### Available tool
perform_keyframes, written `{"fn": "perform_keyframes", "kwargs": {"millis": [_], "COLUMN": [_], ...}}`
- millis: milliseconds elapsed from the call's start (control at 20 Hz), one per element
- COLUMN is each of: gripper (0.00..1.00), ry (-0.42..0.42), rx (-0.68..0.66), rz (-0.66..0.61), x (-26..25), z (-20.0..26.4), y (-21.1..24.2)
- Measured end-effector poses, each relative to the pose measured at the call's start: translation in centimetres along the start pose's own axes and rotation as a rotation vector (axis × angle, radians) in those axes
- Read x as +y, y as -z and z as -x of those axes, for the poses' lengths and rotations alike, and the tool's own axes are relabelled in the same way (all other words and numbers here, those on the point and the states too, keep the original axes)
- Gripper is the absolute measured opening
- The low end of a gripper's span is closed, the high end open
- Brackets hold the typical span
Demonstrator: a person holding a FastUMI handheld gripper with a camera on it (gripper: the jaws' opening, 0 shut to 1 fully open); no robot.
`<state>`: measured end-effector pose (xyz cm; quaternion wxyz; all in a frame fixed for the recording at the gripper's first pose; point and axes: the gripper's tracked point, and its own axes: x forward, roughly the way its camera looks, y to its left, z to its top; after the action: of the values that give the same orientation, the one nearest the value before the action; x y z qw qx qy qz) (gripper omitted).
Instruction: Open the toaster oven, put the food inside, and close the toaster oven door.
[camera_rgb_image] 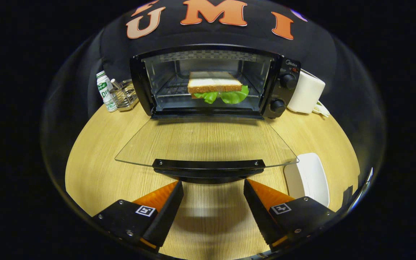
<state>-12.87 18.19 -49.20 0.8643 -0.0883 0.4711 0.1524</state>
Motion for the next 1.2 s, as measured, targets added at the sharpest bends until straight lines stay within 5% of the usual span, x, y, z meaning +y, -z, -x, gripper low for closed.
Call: {"fn": "perform_keyframes", "kwargs": {"millis": [1200], "gripper": [1.0], "ry": [0.002], "rx": [-0.285], "rz": [-0.027], "x": [0.6], "z": [0.5], "y": [-17.2]}}
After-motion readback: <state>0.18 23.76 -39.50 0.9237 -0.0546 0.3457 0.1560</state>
